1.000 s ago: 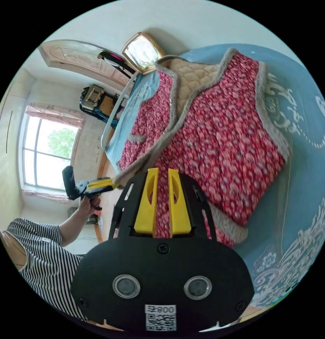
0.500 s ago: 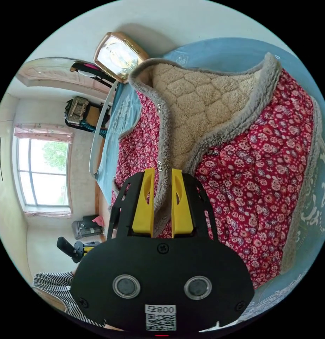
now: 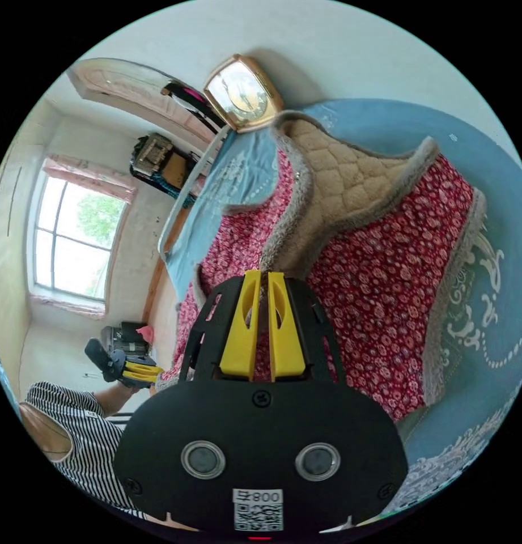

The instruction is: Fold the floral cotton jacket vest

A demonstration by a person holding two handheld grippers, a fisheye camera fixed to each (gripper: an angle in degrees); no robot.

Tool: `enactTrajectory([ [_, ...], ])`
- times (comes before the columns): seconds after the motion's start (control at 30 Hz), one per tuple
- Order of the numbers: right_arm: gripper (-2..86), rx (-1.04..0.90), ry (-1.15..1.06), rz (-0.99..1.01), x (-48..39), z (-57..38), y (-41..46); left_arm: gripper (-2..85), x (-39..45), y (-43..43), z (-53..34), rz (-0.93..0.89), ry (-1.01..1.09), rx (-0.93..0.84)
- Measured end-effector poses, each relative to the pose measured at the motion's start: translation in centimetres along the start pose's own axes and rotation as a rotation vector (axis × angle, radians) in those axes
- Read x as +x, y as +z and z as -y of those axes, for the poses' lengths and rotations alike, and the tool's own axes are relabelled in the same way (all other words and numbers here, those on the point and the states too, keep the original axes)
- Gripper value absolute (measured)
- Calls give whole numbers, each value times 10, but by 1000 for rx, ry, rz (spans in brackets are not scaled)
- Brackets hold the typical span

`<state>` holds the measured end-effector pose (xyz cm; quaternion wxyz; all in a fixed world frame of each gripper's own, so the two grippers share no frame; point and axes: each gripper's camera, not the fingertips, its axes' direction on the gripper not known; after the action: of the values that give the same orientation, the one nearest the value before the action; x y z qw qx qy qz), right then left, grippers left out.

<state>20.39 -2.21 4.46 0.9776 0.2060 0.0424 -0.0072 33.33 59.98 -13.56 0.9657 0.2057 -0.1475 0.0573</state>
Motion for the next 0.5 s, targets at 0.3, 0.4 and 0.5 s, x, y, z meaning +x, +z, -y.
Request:
enactTrajectory([
  [0.3,21,-44,103,-112,47,-35,15,65,-34,-23,-4,-45,-67,-17],
  [0.4,25,14,89,-118,55,-71,-10,80,-68,-58,-6,9,-142,57],
  [0.5,41,54,105,-137,65,-131,-37,109,-122,-89,-9,80,-265,125],
])
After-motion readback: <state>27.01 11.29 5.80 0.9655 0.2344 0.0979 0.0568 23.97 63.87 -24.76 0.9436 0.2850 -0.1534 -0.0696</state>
